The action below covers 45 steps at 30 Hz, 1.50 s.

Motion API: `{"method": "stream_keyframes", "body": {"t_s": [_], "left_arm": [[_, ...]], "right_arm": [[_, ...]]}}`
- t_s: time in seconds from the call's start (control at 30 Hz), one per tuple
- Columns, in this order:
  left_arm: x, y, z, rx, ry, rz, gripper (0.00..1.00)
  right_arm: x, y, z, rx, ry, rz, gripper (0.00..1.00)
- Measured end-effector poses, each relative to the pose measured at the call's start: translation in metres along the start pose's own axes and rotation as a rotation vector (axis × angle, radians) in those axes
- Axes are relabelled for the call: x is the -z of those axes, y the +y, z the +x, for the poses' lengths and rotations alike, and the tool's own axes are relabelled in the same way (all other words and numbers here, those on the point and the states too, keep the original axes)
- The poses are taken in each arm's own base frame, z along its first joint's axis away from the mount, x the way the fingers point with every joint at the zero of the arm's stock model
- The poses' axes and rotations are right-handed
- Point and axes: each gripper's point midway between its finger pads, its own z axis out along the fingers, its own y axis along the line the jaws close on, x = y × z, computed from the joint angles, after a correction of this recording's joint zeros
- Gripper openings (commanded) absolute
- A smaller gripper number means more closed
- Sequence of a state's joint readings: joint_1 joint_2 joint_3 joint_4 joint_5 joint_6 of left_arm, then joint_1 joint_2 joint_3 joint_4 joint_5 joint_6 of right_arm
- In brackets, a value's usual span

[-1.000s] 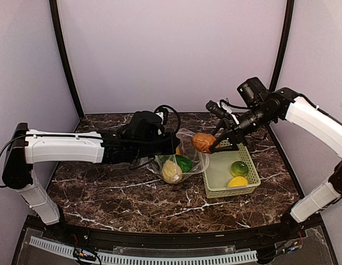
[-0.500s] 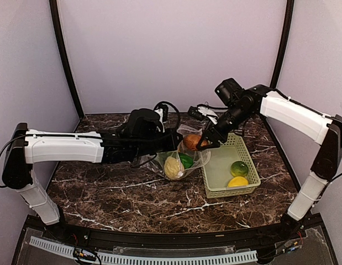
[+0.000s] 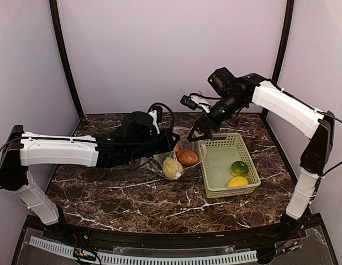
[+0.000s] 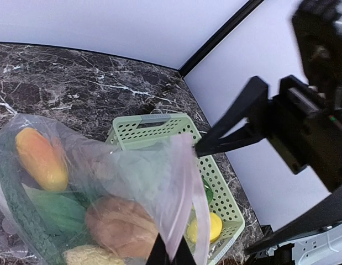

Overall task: Place the food in the zip-top bag and seal the zipper
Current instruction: Place the fake vegetable in the zipper food storage bag, then adjust the zipper food storage bag at the center of the board.

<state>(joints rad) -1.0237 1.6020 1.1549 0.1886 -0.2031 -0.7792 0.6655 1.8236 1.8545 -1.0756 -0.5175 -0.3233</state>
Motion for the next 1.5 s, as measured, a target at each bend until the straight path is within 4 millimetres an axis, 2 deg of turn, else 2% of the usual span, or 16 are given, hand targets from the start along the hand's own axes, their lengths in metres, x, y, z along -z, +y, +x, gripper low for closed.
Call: {"method": "stream_keyframes", "body": {"t_s": [0.07, 0.17, 0.27, 0.4, 0.5, 0.63, 0.73, 0.87, 0.9, 0.93, 1.0, 1.07, 1.13, 1.23, 1.33, 1.5], "left_arm": [[0.007, 0.004, -0.003, 0.007, -0.023, -0.009, 0.01], [0.014, 0.008, -0.007, 0.017, -0.049, -0.018, 0.01], [0.017, 0.011, -0.010, 0.021, -0.068, -0.027, 0.01], [0.017, 0.012, -0.012, 0.024, -0.082, -0.028, 0.01], [0.017, 0.011, -0.013, 0.025, -0.084, -0.026, 0.01], [0.017, 0.011, -0.013, 0.029, -0.084, -0.025, 0.01], [0.017, 0.010, -0.013, 0.032, -0.085, -0.019, 0.01], [0.017, 0.009, -0.013, 0.032, -0.082, -0.015, 0.01], [0.017, 0.009, -0.013, 0.028, -0.081, -0.014, 0.01], [0.017, 0.009, -0.012, 0.022, -0.079, -0.016, 0.01], [0.018, 0.011, -0.012, -0.007, -0.074, -0.033, 0.02], [0.019, 0.013, -0.016, -0.047, -0.068, -0.062, 0.03], [0.020, 0.013, -0.023, -0.086, -0.070, -0.085, 0.01], [0.023, 0.014, -0.038, -0.113, -0.071, -0.116, 0.01], [0.022, 0.021, -0.042, -0.109, -0.052, -0.130, 0.01], [0.028, 0.031, -0.043, -0.099, -0.071, -0.141, 0.01]], "right_arm": [[0.018, 0.010, -0.004, 0.025, -0.035, 0.011, 0.98], [0.044, 0.022, 0.001, 0.056, -0.077, 0.065, 0.99], [0.054, 0.019, 0.021, 0.043, -0.061, 0.143, 0.96], [0.032, 0.000, 0.048, -0.030, 0.013, 0.153, 0.78], [0.010, -0.008, 0.065, -0.097, 0.067, 0.111, 0.71], [-0.005, -0.008, 0.069, -0.131, 0.081, 0.057, 0.57], [-0.012, -0.007, 0.069, -0.152, 0.083, 0.029, 0.40], [-0.022, -0.009, 0.072, -0.182, 0.100, 0.004, 0.05], [-0.024, -0.010, 0.072, -0.181, 0.105, 0.003, 0.00], [-0.026, -0.011, 0.072, -0.196, 0.112, -0.002, 0.00], [-0.027, -0.014, 0.066, -0.210, 0.127, -0.010, 0.00], [-0.020, -0.018, 0.040, -0.193, 0.114, -0.017, 0.00], [-0.005, -0.023, 0.001, -0.121, 0.014, 0.004, 0.00], [0.024, -0.012, -0.025, -0.058, -0.081, 0.018, 0.00], [0.039, -0.001, -0.035, -0.033, -0.121, -0.001, 0.00], [0.029, 0.001, -0.024, -0.055, -0.084, -0.037, 0.00]]}}
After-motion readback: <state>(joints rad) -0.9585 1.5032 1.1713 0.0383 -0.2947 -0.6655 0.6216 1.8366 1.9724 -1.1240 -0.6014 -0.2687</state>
